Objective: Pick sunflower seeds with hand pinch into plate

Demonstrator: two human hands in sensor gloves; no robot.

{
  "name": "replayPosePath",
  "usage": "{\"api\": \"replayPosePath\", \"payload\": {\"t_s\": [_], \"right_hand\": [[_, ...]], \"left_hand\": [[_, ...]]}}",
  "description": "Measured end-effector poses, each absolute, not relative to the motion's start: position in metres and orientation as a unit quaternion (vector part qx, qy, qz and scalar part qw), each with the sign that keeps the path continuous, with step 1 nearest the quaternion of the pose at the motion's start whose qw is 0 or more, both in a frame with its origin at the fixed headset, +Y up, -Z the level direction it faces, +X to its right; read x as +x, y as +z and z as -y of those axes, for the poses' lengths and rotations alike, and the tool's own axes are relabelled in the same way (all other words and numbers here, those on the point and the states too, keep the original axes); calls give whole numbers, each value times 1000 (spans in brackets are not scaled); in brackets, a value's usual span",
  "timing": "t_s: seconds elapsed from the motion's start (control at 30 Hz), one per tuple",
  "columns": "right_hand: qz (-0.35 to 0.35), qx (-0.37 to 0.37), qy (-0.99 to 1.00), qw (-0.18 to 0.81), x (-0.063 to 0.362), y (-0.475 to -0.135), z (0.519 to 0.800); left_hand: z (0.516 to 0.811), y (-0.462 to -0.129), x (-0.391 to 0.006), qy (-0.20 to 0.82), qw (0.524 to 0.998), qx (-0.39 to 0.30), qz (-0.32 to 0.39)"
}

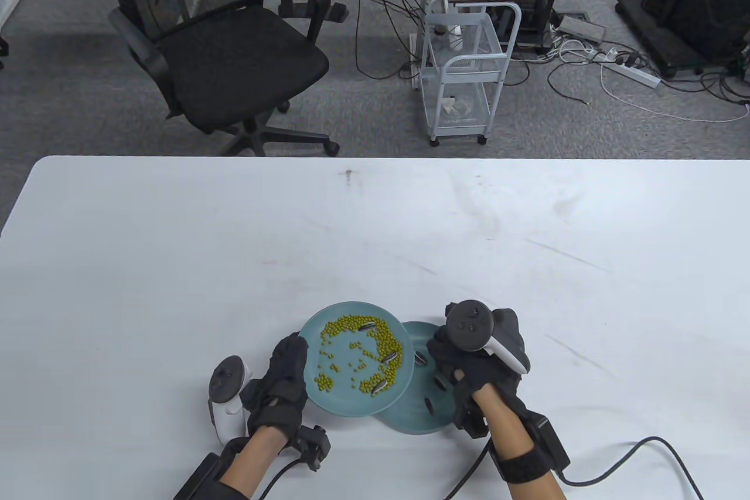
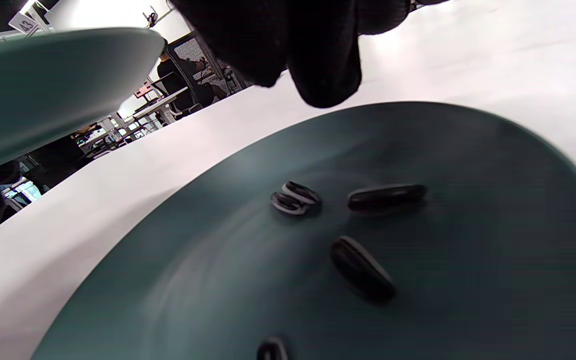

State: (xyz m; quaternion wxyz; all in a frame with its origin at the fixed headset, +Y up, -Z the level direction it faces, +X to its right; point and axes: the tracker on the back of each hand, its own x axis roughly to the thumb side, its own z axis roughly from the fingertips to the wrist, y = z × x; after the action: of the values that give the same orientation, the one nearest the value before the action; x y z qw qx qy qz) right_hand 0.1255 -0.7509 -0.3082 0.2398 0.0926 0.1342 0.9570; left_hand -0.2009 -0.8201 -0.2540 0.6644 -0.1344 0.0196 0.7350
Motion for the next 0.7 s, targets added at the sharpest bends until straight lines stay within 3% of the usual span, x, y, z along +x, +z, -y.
{"api": "replayPosePath", "payload": {"t_s": [0.23,0.43,0.7], "right_hand": [[-107,98,950,275,128,-306,738],[-38,156,935,315,111,-292,692],[-79,212,930,289,54,-311,666]], "left_hand": [[820,-254,-201,735,665,-135,-18],[820,-254,-201,734,665,-135,-18],[820,-254,-198,734,665,-138,-15]]}}
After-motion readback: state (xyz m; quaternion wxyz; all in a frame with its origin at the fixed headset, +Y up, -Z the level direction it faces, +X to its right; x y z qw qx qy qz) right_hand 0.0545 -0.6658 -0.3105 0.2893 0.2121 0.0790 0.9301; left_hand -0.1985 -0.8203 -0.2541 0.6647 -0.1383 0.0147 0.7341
